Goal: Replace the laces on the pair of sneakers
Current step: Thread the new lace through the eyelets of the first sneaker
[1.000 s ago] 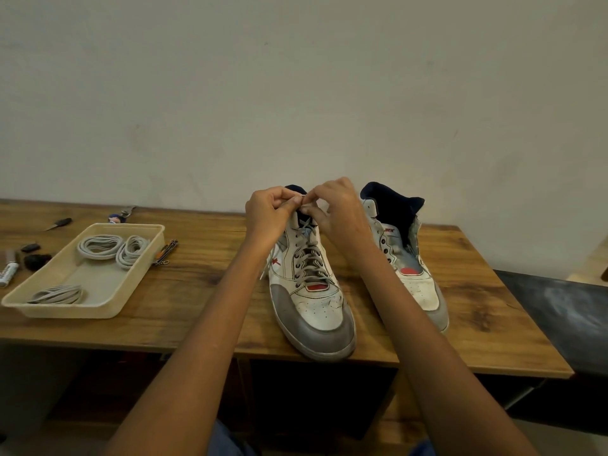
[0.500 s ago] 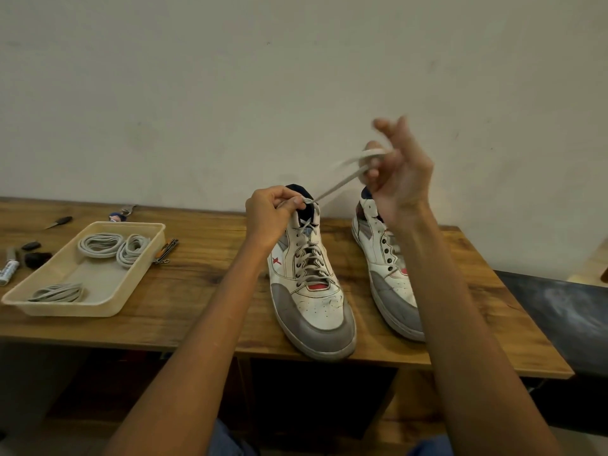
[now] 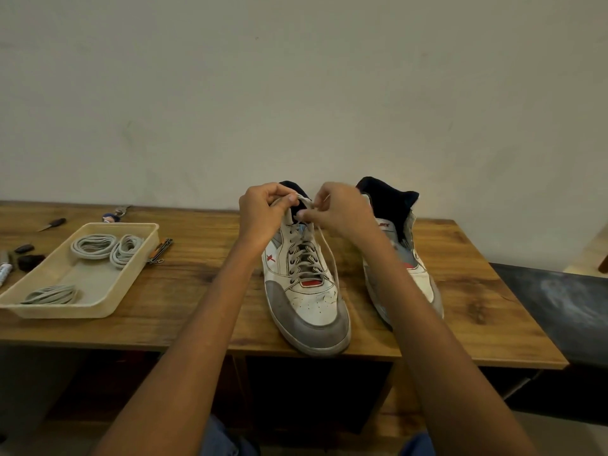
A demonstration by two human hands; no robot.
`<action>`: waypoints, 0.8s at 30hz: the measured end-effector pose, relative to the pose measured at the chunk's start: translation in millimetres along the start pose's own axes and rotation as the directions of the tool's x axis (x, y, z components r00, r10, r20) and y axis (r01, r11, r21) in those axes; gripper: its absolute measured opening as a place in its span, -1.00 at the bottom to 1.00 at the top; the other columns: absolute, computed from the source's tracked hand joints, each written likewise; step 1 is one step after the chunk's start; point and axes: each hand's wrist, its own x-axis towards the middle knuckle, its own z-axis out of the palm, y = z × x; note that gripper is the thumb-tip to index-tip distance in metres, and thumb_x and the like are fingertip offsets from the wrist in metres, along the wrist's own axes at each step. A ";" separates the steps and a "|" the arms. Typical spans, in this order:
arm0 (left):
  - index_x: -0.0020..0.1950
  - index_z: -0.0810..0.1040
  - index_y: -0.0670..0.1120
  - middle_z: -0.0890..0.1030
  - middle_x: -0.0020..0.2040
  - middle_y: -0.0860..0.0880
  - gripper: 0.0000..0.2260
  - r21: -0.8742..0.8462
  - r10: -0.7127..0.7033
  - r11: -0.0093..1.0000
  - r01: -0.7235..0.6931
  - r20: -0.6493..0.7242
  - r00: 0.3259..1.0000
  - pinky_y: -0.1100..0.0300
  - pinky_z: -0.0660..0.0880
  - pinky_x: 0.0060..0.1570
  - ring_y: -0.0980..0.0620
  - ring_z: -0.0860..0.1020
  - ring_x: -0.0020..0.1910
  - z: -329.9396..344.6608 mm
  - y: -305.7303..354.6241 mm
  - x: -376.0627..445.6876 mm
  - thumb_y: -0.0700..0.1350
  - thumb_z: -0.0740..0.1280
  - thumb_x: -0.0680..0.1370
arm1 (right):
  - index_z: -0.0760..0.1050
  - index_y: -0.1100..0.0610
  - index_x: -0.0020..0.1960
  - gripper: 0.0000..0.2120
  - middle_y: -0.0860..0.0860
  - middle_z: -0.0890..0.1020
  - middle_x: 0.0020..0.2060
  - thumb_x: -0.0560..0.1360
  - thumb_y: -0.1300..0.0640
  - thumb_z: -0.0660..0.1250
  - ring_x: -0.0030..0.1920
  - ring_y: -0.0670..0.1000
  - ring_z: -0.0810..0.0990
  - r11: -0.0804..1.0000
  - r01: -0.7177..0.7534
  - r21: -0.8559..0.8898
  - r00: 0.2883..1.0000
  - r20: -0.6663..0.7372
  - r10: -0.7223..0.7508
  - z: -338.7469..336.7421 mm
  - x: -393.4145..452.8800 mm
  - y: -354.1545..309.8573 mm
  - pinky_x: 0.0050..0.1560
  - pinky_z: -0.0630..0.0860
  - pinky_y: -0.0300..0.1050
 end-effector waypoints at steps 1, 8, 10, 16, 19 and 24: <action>-0.06 0.65 -0.18 0.64 -0.21 0.00 -0.92 0.008 0.008 1.000 -0.008 0.004 1.000 0.54 0.43 -0.14 0.28 0.57 -0.24 -0.2 0.3 -0.5 -0.26 0.38 0.48 | 0.46 0.11 -0.07 -0.70 -0.04 0.59 -0.18 0.39 -0.07 0.46 -0.14 -0.03 0.56 1.000 0.007 -0.021 1.000 0.007 -0.006 9.4 -1.3 -0.6 -0.10 0.52 -0.07; -0.05 0.67 -0.15 0.59 -0.22 0.04 -0.91 0.159 0.033 0.986 -0.042 0.057 0.998 0.55 0.35 -0.22 0.23 0.50 -0.24 -13.5 -0.9 5.5 -0.21 0.40 0.48 | 0.63 0.15 -0.12 -0.93 0.03 0.66 -0.23 0.43 0.16 0.45 -0.21 -0.04 0.61 0.990 -0.002 0.140 0.998 -0.057 0.010 -7.1 6.5 11.3 -0.09 0.57 -0.11; -0.05 0.67 -0.15 0.61 -0.19 0.00 -0.90 0.208 0.027 0.977 -0.046 0.097 0.995 0.52 0.33 -0.19 0.14 0.52 -0.20 -16.0 -2.1 7.3 -0.23 0.39 0.48 | 0.66 0.16 -0.12 -0.93 0.04 0.66 -0.26 0.44 0.17 0.43 -0.26 -0.08 0.57 0.985 0.047 0.163 0.994 -0.108 -0.030 -15.9 5.7 10.8 -0.16 0.52 -0.20; -0.09 0.66 -0.23 0.65 -0.15 -0.12 -0.90 0.346 0.035 0.937 -0.036 0.009 0.999 0.37 0.37 -0.16 0.07 0.52 -0.20 -19.7 -10.5 1.9 -0.26 0.35 0.50 | 0.65 0.20 -0.16 -0.92 0.01 0.61 -0.31 0.42 0.24 0.38 -0.34 -0.08 0.50 0.990 -0.119 0.077 0.974 -0.185 0.131 -11.9 2.8 34.6 -0.38 0.35 -0.32; -0.09 0.65 -0.22 0.66 -0.14 -0.12 -0.90 0.417 -0.051 0.908 0.045 0.002 0.999 0.35 0.31 -0.20 0.09 0.48 -0.23 -19.9 -25.8 -3.3 -0.24 0.34 0.52 | 0.66 0.21 -0.15 -0.91 0.05 0.65 -0.29 0.43 0.26 0.37 -0.37 -0.09 0.47 0.982 -0.185 0.033 0.966 -0.179 0.188 -4.1 -2.0 49.5 -0.41 0.32 -0.32; -0.08 0.65 -0.17 0.60 -0.18 -0.03 -0.87 0.454 -0.115 0.891 0.026 0.170 0.979 0.26 0.32 -0.11 0.08 0.48 -0.18 -25.5 -25.6 0.6 -0.21 0.30 0.55 | 0.64 0.21 -0.13 -0.91 0.07 0.66 -0.22 0.47 0.20 0.38 -0.23 -0.05 0.55 0.998 -0.064 -0.011 0.998 0.011 0.064 -18.4 -2.5 48.1 -0.25 0.43 -0.28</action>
